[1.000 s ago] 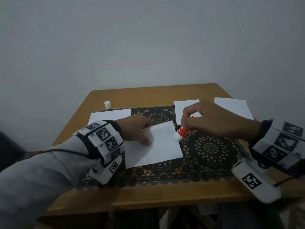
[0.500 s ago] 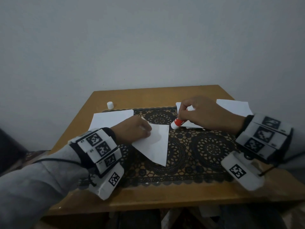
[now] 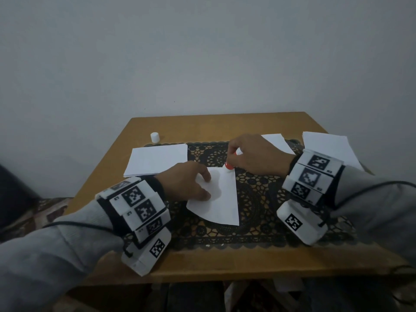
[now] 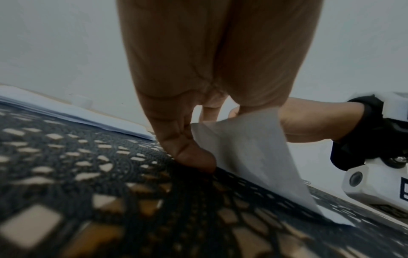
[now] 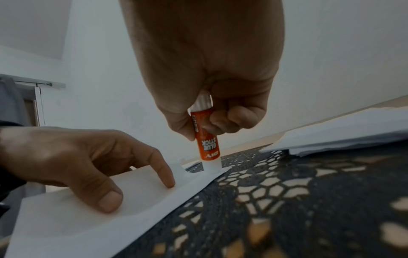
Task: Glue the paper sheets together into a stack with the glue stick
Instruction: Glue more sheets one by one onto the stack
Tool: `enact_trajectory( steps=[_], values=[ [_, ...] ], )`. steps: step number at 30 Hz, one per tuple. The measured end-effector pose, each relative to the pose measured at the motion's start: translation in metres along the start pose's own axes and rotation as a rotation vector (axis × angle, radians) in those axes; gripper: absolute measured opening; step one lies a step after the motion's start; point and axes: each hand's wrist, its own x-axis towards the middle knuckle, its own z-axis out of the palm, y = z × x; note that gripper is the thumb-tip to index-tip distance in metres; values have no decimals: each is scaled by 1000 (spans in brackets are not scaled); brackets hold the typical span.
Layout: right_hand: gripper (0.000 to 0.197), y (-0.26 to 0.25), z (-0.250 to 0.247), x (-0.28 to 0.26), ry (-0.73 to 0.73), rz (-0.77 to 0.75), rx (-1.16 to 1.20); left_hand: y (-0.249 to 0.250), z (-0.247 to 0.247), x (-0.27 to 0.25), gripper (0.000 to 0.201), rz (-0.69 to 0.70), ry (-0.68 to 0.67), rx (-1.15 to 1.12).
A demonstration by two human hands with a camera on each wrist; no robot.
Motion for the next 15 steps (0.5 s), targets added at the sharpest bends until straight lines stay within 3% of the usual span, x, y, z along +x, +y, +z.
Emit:
enact_trajectory(
  steps=[15],
  values=[
    [14,-24,-2,-47,-146,-57,76,6,3,1,52,3,-40,69]
  ],
)
